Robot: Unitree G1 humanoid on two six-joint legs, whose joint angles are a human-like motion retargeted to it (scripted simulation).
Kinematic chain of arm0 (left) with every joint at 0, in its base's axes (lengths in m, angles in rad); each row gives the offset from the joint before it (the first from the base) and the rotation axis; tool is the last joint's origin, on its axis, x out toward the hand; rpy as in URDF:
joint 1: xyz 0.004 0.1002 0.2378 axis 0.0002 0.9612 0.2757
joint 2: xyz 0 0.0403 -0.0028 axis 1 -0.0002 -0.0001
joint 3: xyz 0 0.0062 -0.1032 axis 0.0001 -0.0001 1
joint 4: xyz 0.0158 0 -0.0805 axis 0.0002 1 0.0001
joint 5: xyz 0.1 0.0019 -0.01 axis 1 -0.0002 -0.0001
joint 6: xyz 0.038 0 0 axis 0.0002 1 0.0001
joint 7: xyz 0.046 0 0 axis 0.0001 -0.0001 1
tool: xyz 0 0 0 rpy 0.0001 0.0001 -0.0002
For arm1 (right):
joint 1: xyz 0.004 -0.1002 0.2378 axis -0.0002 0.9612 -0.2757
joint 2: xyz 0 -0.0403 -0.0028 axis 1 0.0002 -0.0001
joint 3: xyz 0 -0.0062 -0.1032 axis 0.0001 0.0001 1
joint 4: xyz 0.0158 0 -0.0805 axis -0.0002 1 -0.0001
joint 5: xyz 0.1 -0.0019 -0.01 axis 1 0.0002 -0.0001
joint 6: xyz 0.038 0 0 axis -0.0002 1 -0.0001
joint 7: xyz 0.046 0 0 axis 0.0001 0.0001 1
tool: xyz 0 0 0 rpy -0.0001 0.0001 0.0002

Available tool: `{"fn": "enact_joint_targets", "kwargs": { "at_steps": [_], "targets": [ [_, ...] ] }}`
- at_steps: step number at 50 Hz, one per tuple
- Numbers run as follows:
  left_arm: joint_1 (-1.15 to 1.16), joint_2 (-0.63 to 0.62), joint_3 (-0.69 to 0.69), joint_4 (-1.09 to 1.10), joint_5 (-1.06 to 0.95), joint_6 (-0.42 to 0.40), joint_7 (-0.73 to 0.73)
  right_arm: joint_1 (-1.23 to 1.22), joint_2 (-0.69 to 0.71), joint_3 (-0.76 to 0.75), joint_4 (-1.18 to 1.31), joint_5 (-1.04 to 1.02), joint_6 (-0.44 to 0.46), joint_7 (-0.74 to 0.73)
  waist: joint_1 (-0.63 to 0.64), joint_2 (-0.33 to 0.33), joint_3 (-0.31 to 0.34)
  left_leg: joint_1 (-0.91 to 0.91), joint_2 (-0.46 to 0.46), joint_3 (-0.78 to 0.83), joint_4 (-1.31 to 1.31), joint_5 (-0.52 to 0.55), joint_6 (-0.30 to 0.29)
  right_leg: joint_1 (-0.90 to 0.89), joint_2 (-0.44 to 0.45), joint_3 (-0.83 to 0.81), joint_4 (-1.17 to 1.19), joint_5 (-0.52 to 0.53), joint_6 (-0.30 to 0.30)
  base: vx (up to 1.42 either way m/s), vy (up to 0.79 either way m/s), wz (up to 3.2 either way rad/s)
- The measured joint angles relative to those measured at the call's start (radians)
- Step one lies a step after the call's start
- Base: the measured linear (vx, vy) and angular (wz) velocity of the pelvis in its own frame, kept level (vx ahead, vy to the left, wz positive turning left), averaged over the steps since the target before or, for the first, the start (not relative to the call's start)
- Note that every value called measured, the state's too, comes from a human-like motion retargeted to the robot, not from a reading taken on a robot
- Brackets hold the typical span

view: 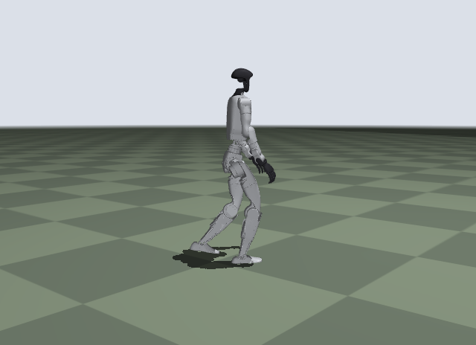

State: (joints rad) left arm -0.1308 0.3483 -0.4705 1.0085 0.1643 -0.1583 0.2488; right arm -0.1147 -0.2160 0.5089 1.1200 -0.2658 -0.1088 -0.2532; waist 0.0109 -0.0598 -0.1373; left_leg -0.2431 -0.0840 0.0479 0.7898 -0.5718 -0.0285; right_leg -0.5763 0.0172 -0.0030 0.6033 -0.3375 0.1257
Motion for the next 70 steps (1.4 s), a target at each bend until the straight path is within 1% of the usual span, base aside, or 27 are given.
{"fn": "enact_joint_targets", "kwargs": {
  "at_steps": [3, 5, 7, 10, 15, 17, 20, 25, 27, 29, 35, 39, 42, 45, 47, 50, 52, 53, 55, 57, 59, 62, 63, 67, 70],
  "targets": [
    [0.044, -0.008, -0.004, 0.036, 0.02, 0.013, -0.034, -0.021, -0.005, 0.004, -0.011, -0.001, 0.0, -0.003, 0.024, 0.026, 0.001, -0.075, 0.057, 0.01, 0.213, 0.052, -0.033, 0.02, 0.041, -0.009, 0.017, -0.028, -0.031, 0.03, -0.05, -0.2],
    [0.071, -0.013, -0.006, 0.062, 0.037, 0.024, -0.059, -0.037, -0.01, 0.005, -0.022, -0.003, 0.001, -0.005, 0.04, 0.037, -0.002, -0.133, 0.095, 0.022, 0.336, 0.086, -0.042, 0.03, 0.063, -0.011, 0.019, -0.045, -0.049, 0.01, -0.02, -0.09],
    [0.085, -0.015, -0.006, 0.088, 0.05, 0.035, -0.088, -0.065, -0.016, 0.002, -0.034, -0.003, 0.004, -0.004, 0.053, 0.039, -0.005, -0.197, 0.128, 0.036, 0.424, 0.108, -0.034, 0.048, 0.075, -0.008, -0.013, -0.046, -0.061, 0.0, 0.0, 0.0],
    [0.11, -0.019, -0.008, 0.122, 0.064, 0.05, -0.124, -0.102, -0.022, -0.003, -0.047, -0.003, 0.01, -0.006, 0.07, 0.024, -0.008, -0.281, 0.162, 0.062, 0.494, 0.103, -0.003, 0.072, 0.075, 0.001, -0.042, -0.055, -0.068, 0.0, 0.0, 0.0],
    [0.164, -0.033, -0.006, 0.163, 0.069, 0.061, -0.165, -0.139, -0.026, -0.006, -0.065, -0.001, 0.017, -0.013, 0.098, 0.003, -0.011, -0.392, 0.191, 0.083, 0.455, 0.057, 0.037, 0.104, 0.071, 0.013, -0.05, -0.078, -0.067, 0.01, 0.0, -0.01],
    [0.167, -0.032, 0.001, 0.174, 0.065, 0.061, -0.183, -0.164, -0.029, -0.014, -0.071, 0.003, 0.021, -0.007, 0.098, -0.022, -0.003, -0.417, 0.168, 0.089, 0.364, 0.063, 0.046, 0.139, 0.047, 0.021, -0.097, -0.068, -0.06, 0.09, 0.03, 0.09],
    [0.181, -0.038, 0.009, 0.183, 0.059, 0.061, -0.197, -0.179, -0.031, -0.019, -0.081, 0.006, 0.023, -0.003, 0.104, -0.041, 0.001, -0.444, 0.142, 0.085, 0.216, 0.074, 0.048, 0.168, 0.028, 0.028, -0.117, -0.075, -0.056, 0.11, 0.04, 0.07],
    [0.206, -0.049, 0.017, 0.195, 0.044, 0.059, -0.21, -0.186, -0.033, -0.023, -0.083, 0.004, 0.021, 0.01, 0.097, -0.073, -0.001, -0.447, 0.068, 0.055, -0.099, 0.148, 0.038, 0.202, -0.014, 0.035, -0.139, -0.086, -0.045, 0.15, 0.06, 0.13],
    [0.219, -0.058, 0.016, 0.194, 0.039, 0.058, -0.21, -0.176, -0.032, -0.021, -0.081, 0.002, 0.021, 0.012, 0.096, -0.074, -0.007, -0.454, 0.054, 0.037, -0.172, 0.164, 0.032, 0.198, -0.017, 0.036, -0.113, -0.106, -0.046, 0.17, 0.07, 0.09],
    [0.211, -0.061, 0.015, 0.188, 0.034, 0.056, -0.213, -0.173, -0.033, -0.021, -0.075, 0.001, 0.022, 0.019, 0.087, -0.091, -0.01, -0.424, 0.02, 0.026, -0.284, 0.205, 0.031, 0.209, -0.04, 0.04, -0.113, -0.12, -0.044, 0.19, 0.08, 0.16],
    [0.194, -0.064, 0.013, 0.17, 0.025, 0.052, -0.198, -0.127, -0.027, -0.02, -0.039, 0.003, 0.025, 0.038, 0.075, -0.117, -0.027, -0.399, -0.03, 0.017, -0.304, 0.221, 0.05, 0.201, -0.072, 0.068, 0.009, -0.193, -0.036, 0.21, 0.08, 0.08],
    [0.176, -0.061, 0.016, 0.152, 0.009, 0.051, -0.18, -0.094, -0.016, -0.029, 0.004, 0.009, 0.029, 0.06, 0.058, -0.148, -0.022, -0.355, -0.081, 0.026, -0.297, 0.22, 0.073, 0.199, -0.109, 0.097, 0.15, -0.222, -0.005, 0.24, 0.07, 0.17],
    [0.158, -0.055, 0.021, 0.134, -0.01, 0.051, -0.164, -0.072, -0.01, -0.037, 0.033, 0.018, 0.034, 0.076, 0.041, -0.172, -0.011, -0.314, -0.126, 0.034, -0.301, 0.208, 0.091, 0.171, -0.15, 0.101, 0.306, -0.191, 0.032, 0.24, 0.05, 0.15],
    [0.135, -0.045, 0.028, 0.115, -0.025, 0.051, -0.15, -0.053, -0.008, -0.046, 0.052, 0.031, 0.04, 0.09, 0.021, -0.192, 0.002, -0.273, -0.167, 0.04, -0.312, 0.191, 0.105, 0.116, -0.19, 0.095, 0.495, -0.115, 0.072, 0.23, 0.04, 0.09],
    [0.116, -0.035, 0.031, 0.104, -0.031, 0.054, -0.141, -0.045, -0.008, -0.052, 0.059, 0.036, 0.042, 0.094, 0.009, -0.196, 0.009, -0.247, -0.18, 0.043, -0.322, 0.179, 0.111, 0.068, -0.217, 0.08, 0.593, -0.091, 0.074, 0.23, 0.03, -0.04],
    [0.087, -0.018, 0.035, 0.092, -0.034, 0.06, -0.129, -0.036, -0.011, -0.061, 0.065, 0.037, 0.043, 0.094, -0.009, -0.192, 0.014, -0.207, -0.184, 0.046, -0.347, 0.163, 0.111, -0.007, -0.25, 0.05, 0.675, -0.093, 0.053, 0.22, 0.04, -0.17],
    [0.052, -0.004, 0.042, 0.09, -0.038, 0.067, -0.128, -0.046, -0.017, -0.069, 0.068, 0.037, 0.043, 0.096, -0.011, -0.174, 0.027, -0.149, -0.167, 0.042, -0.418, 0.175, 0.103, -0.046, -0.251, 0.023, 0.656, -0.103, 0.03, 0.22, 0.05, -0.27],
    [0.05, -0.001, 0.042, 0.087, -0.038, 0.069, -0.123, -0.037, -0.016, -0.069, 0.067, 0.037, 0.043, 0.092, -0.02, -0.176, 0.025, -0.142, -0.171, 0.045, -0.414, 0.166, 0.101, -0.067, -0.265, 0.017, 0.645, -0.117, 0.024, 0.22, 0.05, -0.16],
    [0.023, 0.011, 0.05, 0.084, -0.042, 0.075, -0.122, -0.044, -0.018, -0.072, 0.065, 0.037, 0.045, 0.093, -0.026, -0.152, 0.033, -0.092, -0.145, 0.039, -0.472, 0.173, 0.091, -0.092, -0.253, -0.012, 0.566, -0.122, 0.008, 0.23, 0.05, -0.2],
    [0.019, 0.015, 0.051, 0.079, -0.043, 0.078, -0.118, -0.031, -0.014, -0.073, 0.061, 0.039, 0.046, 0.09, -0.04, -0.151, 0.03, -0.074, -0.144, 0.043, -0.474, 0.161, 0.087, -0.119, -0.26, -0.02, 0.48, -0.126, 0.008, 0.23, 0.04, -0.15],
    [-0.001, 0.024, 0.057, 0.075, -0.047, 0.08, -0.122, -0.04, -0.01, -0.075, 0.055, 0.042, 0.051, 0.092, -0.037, -0.121, 0.033, -0.031, -0.11, 0.038, -0.528, 0.168, 0.079, -0.121, -0.222, -0.038, 0.341, -0.096, 0.008, 0.25, 0.03, -0.3],
    [-0.002, 0.026, 0.053, 0.07, -0.044, 0.076, -0.124, -0.04, 0.006, -0.074, 0.04, 0.043, 0.053, 0.089, -0.044, -0.114, 0.025, -0.011, -0.102, 0.042, -0.536, 0.153, 0.075, -0.136, -0.199, -0.027, 0.181, -0.061, 0.026, 0.25, 0.0, -0.12],
    [-0.009, 0.03, 0.055, 0.07, -0.044, 0.074, -0.129, -0.053, 0.012, -0.075, 0.034, 0.042, 0.056, 0.091, -0.037, -0.098, 0.024, 0.003, -0.082, 0.042, -0.556, 0.153, 0.072, -0.121, -0.17, -0.031, 0.097, -0.033, 0.029, 0.27, -0.02, -0.25],
    [0.01, 0.028, 0.049, 0.071, -0.036, 0.067, -0.137, -0.065, 0.025, -0.074, 0.026, 0.04, 0.058, 0.089, -0.032, -0.096, 0.006, 0.004, -0.074, 0.052, -0.498, 0.109, 0.071, -0.114, -0.146, -0.011, 0.003, -0.002, 0.039, 0.28, -0.06, -0.11],
    [0.03, 0.026, 0.049, 0.079, -0.028, 0.064, -0.147, -0.07, 0.026, -0.072, 0.032, 0.037, 0.057, 0.089, -0.019, -0.085, 0.001, -0.009, -0.053, 0.057, -0.387, 0.058, 0.064, -0.084, -0.123, -0.01, -0.002, 0.006, 0.029, 0.29, -0.1, -0.16]
  ]
}}
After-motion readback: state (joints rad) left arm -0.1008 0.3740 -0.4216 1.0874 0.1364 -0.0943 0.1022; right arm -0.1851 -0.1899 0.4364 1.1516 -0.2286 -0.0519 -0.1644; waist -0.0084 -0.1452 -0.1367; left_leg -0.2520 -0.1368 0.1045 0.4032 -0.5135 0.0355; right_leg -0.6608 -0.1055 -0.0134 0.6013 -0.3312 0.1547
